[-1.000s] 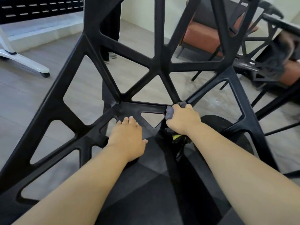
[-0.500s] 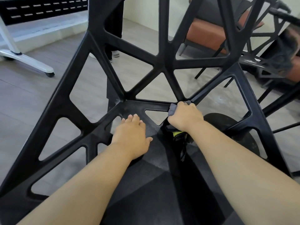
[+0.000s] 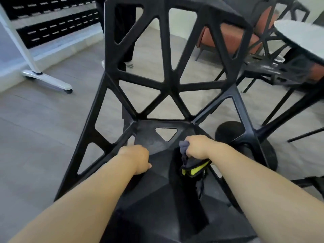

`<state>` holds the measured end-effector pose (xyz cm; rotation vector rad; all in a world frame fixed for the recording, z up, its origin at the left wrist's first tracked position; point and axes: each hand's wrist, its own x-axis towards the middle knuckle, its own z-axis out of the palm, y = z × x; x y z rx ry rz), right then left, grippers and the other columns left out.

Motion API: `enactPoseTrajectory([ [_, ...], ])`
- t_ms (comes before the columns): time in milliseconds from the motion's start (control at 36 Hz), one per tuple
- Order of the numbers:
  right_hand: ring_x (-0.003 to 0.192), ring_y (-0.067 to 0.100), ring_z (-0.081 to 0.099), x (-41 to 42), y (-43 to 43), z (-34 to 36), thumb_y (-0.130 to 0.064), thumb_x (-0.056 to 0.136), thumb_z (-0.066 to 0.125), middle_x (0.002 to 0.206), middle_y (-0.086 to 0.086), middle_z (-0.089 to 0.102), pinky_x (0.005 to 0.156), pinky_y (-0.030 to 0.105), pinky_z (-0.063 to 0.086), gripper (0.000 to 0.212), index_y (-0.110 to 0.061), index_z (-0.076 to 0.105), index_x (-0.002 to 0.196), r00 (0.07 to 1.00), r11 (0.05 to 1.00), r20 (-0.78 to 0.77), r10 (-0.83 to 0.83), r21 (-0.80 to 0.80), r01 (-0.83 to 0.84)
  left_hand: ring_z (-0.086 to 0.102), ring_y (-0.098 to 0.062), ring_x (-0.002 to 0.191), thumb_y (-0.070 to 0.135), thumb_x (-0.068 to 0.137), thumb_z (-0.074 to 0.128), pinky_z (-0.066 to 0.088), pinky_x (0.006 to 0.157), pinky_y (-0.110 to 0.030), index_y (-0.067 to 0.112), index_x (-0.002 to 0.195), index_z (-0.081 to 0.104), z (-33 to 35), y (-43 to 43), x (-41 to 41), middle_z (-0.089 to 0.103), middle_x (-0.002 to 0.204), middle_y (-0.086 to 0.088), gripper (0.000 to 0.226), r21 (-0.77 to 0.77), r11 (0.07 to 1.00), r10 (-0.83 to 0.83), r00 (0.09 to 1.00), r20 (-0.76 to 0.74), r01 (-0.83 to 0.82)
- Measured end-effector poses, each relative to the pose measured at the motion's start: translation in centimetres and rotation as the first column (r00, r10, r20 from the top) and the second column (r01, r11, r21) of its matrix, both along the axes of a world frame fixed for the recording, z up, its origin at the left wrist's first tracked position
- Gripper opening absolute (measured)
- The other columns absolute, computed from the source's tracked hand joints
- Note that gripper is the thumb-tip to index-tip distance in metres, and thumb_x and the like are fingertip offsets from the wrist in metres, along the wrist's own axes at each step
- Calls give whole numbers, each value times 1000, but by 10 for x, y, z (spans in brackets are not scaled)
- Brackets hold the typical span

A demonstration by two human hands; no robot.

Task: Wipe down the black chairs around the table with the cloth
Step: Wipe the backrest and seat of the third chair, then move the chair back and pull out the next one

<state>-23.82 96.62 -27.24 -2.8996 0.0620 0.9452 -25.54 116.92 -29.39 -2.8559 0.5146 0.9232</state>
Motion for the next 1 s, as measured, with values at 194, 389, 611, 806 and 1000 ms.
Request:
enactPoseTrajectory([
  [194, 110, 32, 50, -42, -5, 81, -19, 78, 61, 123, 16, 51, 83, 34, 44, 27, -18, 47, 101, 993, 998, -110, 32, -41, -37, 55, -24, 109, 46, 94, 43, 46, 88, -36, 18, 123, 55, 83, 15, -43, 55, 123, -3, 42, 19, 1000, -8, 994, -112, 10],
  [389, 99, 27, 53, -78, 3, 208, -24, 92, 54, 106, 8, 54, 75, 30, 33, 28, -9, 46, 115, 997, 996, -19, 71, -57, -72, 55, -25, 106, 46, 94, 43, 46, 89, -38, 21, 116, 55, 206, 30, -79, 55, 122, -3, 36, -8, 1000, 24, 994, -102, -25],
  [611, 99, 31, 49, -118, 13, 326, -13, 92, 46, 109, 13, 56, 77, 35, 39, 26, -10, 43, 117, 994, 1000, 108, -10, 9, 9, 55, -24, 106, 46, 95, 42, 46, 82, -35, 24, 123, 53, 344, 52, -116, 56, 118, -2, 37, -37, 997, 65, 998, -18, -65],
  [806, 84, 24, 46, -149, 34, 390, -10, 94, 46, 93, 5, 48, 67, 32, 35, 26, -9, 42, 119, 990, 998, 137, -13, 55, 6, 56, -21, 106, 49, 94, 42, 48, 84, -36, 25, 122, 54, 420, 77, -147, 59, 117, 1, 38, -73, 992, 107, 994, 33, -105],
  [1000, 79, 19, 49, -153, 64, 419, -14, 94, 50, 92, 3, 52, 62, 30, 35, 25, -6, 44, 118, 990, 999, 144, -7, 39, 1, 54, -21, 110, 47, 95, 41, 46, 87, -36, 24, 126, 52, 453, 119, -148, 58, 120, 1, 40, -71, 990, 129, 989, 66, -124],
])
